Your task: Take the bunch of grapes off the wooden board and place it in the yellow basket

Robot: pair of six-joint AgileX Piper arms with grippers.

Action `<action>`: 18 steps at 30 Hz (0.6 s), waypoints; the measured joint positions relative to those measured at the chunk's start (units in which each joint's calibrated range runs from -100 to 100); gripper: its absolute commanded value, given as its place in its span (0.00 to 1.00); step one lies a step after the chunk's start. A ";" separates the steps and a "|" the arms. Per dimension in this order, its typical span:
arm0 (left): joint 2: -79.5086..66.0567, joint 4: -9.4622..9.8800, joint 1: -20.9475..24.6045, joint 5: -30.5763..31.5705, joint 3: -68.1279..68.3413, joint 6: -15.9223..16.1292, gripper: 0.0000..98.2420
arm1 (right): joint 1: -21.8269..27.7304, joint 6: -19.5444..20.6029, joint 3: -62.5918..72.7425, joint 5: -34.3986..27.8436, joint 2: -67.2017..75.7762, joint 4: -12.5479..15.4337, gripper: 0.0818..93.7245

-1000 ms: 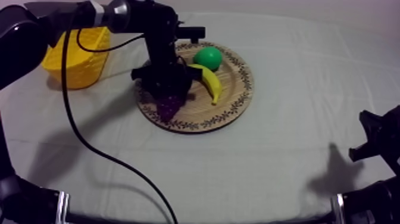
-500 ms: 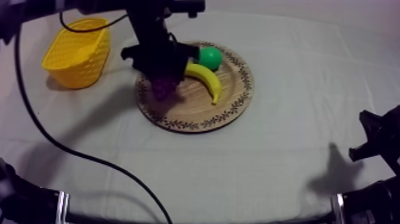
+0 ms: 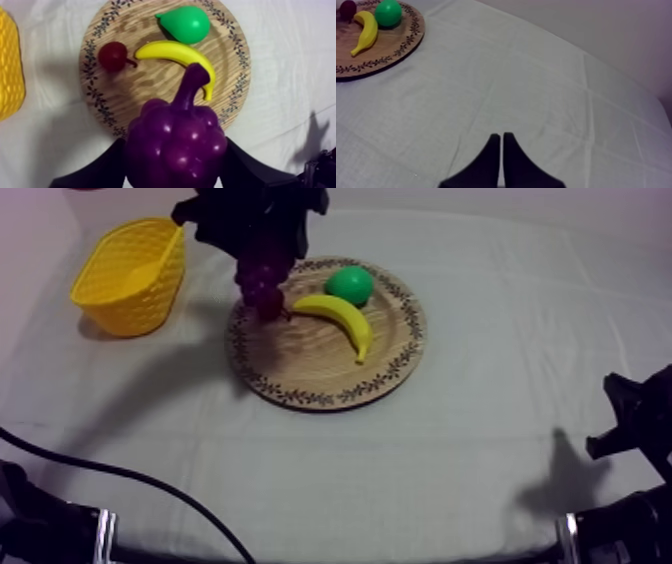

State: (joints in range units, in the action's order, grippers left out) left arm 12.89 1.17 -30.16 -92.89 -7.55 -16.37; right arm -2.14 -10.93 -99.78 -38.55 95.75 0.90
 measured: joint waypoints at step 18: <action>2.63 1.55 14.40 -0.65 -3.56 6.65 0.57 | 0.00 0.00 0.00 0.00 0.00 0.00 0.00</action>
State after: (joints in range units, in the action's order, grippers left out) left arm 15.52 2.72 -15.75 -93.54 -11.11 -9.71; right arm -2.14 -10.93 -99.78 -38.55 95.75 0.90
